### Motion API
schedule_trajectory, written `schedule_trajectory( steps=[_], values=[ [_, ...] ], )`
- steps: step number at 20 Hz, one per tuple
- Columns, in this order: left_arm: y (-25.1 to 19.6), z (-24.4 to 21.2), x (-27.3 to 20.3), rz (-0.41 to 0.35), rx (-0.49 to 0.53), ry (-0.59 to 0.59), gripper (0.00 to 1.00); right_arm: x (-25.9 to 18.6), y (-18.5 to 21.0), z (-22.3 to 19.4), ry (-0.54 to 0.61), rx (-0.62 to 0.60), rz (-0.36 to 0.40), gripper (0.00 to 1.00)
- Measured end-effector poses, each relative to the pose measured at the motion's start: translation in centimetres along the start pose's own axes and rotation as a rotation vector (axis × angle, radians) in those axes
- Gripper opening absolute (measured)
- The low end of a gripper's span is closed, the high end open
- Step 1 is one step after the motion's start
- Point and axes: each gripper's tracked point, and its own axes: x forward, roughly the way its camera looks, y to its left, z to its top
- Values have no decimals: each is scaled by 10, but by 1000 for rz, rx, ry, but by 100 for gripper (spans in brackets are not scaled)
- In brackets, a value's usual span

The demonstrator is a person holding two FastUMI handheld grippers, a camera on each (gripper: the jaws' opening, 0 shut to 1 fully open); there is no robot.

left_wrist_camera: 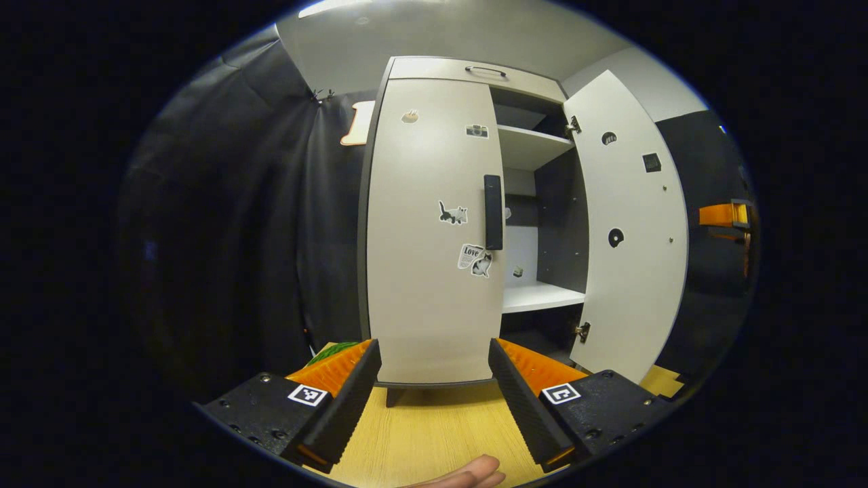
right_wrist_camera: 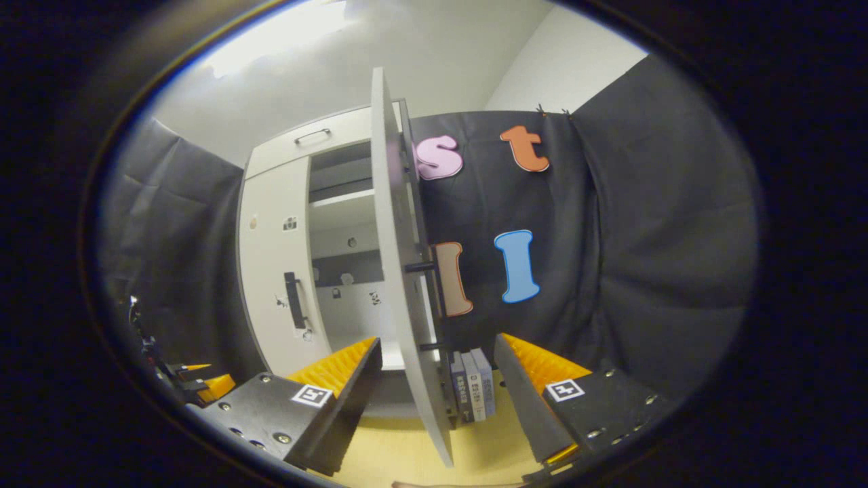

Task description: Open the right door of the double-door shoe cabinet with the right hand, and open the left door with the left hand.

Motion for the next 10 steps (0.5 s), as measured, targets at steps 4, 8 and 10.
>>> schedule_trajectory(
  steps=[4, 8, 10],
  values=[
    [6, 21, -3, 21, -15, -9, 99, -22, 5, -13, -11, -34, -15, 98],
    [-4, 48, 21, -17, -26, -12, 99, -35, 16, -23, -20, -62, -21, 98],
    [-14, 66, 39, -38, -33, -44, 98, -42, 17, -27, -29, -72, -12, 98]
  ],
)
